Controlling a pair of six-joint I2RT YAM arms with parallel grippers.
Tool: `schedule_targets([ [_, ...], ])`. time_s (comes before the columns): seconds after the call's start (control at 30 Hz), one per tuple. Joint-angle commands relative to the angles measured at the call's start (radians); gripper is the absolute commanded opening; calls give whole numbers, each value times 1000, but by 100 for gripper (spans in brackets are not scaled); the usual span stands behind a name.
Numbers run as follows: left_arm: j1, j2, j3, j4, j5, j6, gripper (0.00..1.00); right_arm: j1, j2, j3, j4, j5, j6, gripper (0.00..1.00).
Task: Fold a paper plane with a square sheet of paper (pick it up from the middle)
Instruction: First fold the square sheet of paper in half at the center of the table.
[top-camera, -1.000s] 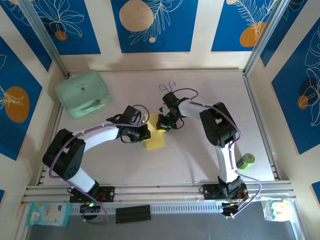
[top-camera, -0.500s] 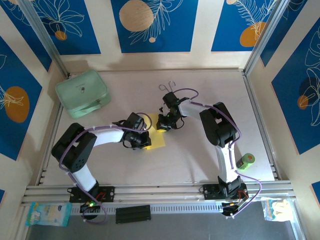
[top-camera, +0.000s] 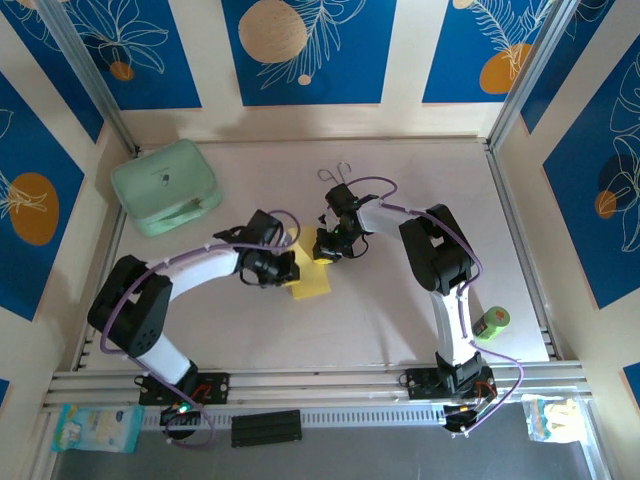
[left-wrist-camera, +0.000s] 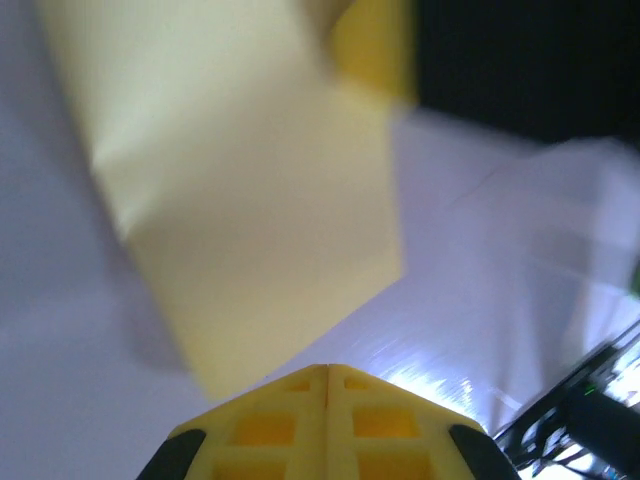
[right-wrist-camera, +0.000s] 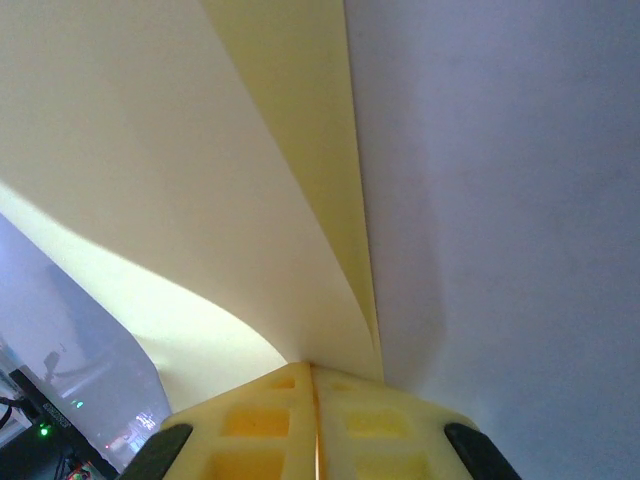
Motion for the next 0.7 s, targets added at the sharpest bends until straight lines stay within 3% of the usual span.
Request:
schedule_targets([
  [0.0, 28, 48, 55, 47, -40, -3, 4, -9, 179, -83, -99, 320, -1, 9],
  [0.37, 73, 242, 66, 268, -6, -34, 3, -7, 191, -61, -118, 323, -12, 9],
  [0.67, 141, 286, -88, 382, 14, -62, 3, 0, 198, -55, -152, 388, -22, 8],
])
